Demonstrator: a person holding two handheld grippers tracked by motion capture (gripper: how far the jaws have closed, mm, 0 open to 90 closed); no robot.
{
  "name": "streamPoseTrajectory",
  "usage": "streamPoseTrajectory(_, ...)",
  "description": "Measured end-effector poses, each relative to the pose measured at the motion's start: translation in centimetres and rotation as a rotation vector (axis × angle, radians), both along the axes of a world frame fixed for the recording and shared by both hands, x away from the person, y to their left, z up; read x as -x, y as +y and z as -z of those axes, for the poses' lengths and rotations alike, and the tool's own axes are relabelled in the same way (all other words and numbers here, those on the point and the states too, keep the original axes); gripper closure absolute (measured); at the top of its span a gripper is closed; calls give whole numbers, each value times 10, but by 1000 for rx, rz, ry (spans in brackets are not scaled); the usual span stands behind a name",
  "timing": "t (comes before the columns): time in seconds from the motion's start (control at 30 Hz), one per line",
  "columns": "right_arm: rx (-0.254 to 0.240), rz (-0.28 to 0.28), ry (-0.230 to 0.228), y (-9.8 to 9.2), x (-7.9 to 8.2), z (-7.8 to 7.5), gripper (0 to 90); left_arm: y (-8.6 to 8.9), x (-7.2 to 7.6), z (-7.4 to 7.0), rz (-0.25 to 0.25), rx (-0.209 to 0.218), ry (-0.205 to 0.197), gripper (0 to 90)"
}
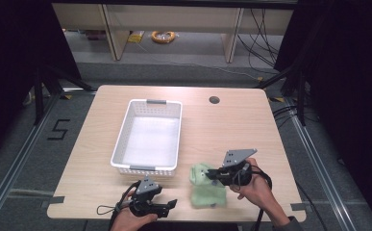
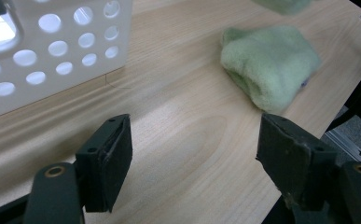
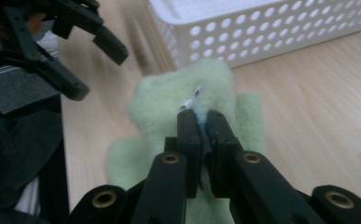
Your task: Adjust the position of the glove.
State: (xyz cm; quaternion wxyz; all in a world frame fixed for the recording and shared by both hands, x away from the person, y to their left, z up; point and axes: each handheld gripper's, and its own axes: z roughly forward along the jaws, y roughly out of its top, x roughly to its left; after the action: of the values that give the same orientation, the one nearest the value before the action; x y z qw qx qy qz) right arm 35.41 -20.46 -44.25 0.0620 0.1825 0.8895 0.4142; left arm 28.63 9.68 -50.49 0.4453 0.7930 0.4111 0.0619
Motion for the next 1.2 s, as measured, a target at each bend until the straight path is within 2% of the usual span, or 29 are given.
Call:
streamPoseTrajectory(0.03,5,-9,17,1,7,1,862,0,0,0,0,-1,-1,260)
streamPoseTrajectory(0.1,-10,-30,17,2,11,4,862,0,0,0,4,-2,4,260)
streamPoseTrajectory(0.23,4,-53,33,0,20,8,862,0,0,1,3,-1,2,260)
streamPoseTrajectory(0.27,4,-63,38,-1,21,9,861,1,0,0,10,-14,4,260)
streamPoseTrajectory(0.33,3,-63,49,-3,24,12,861,1,0,0,19,-23,4,260)
streamPoseTrajectory(0.37,4,-62,42,-3,25,13,861,-1,0,1,6,-6,2,260)
streamPoseTrajectory(0.4,4,-60,48,-3,26,14,861,-1,0,1,6,-11,2,260)
streamPoseTrajectory(0.5,15,-57,48,-4,27,16,860,-1,0,1,6,-7,1,260)
streamPoseTrajectory(0.6,4,-53,61,-6,27,19,859,-1,0,1,4,-4,4,260)
streamPoseTrajectory(0.63,2,-56,61,-6,26,21,859,0,0,1,14,-18,5,260)
streamPoseTrajectory(0.77,23,-52,71,-5,26,28,855,0,0,1,19,-27,1,260)
streamPoseTrajectory(0.93,58,-55,91,-4,25,35,838,-1,0,2,14,-18,5,260)
streamPoseTrajectory(1.13,66,-51,98,-4,24,38,768,0,0,1,23,-25,6,260)
streamPoseTrajectory(1.2,67,-46,99,-4,25,38,716,0,0,1,19,-22,3,259)
